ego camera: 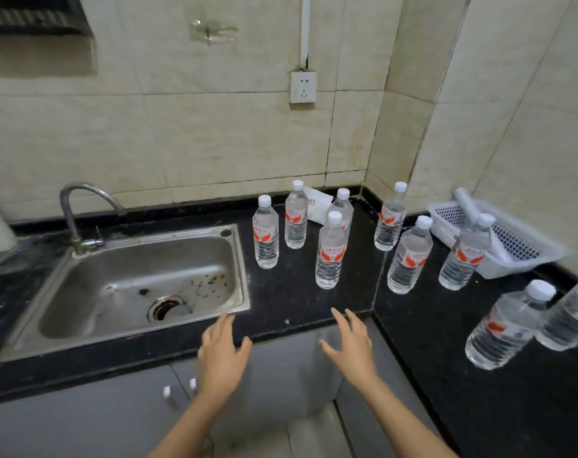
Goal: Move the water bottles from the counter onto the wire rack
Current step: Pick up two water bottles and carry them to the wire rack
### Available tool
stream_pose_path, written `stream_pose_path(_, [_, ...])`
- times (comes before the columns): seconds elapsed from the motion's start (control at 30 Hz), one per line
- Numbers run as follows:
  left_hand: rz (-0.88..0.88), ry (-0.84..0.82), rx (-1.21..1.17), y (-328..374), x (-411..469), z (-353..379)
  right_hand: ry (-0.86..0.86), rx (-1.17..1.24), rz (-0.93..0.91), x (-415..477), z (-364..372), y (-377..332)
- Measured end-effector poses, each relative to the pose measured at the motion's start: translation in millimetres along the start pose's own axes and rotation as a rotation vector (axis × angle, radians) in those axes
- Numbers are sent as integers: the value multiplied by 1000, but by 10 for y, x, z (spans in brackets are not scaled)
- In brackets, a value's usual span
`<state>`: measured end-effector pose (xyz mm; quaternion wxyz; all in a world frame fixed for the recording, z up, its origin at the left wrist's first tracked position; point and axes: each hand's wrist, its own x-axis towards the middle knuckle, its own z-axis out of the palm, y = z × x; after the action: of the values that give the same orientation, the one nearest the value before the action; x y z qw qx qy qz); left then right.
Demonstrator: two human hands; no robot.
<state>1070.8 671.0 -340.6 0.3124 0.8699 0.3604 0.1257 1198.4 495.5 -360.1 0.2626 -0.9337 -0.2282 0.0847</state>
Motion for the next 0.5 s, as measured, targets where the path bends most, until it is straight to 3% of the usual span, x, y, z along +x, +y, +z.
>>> stream_pose_path(0.23, [-36, -53, -10, -19, 300, 242, -7, 105, 84, 408, 111, -43])
stream_pose_path(0.5, [-47, -64, -193, 137, 1272, 454, 163, 324, 265, 1195, 44, -112])
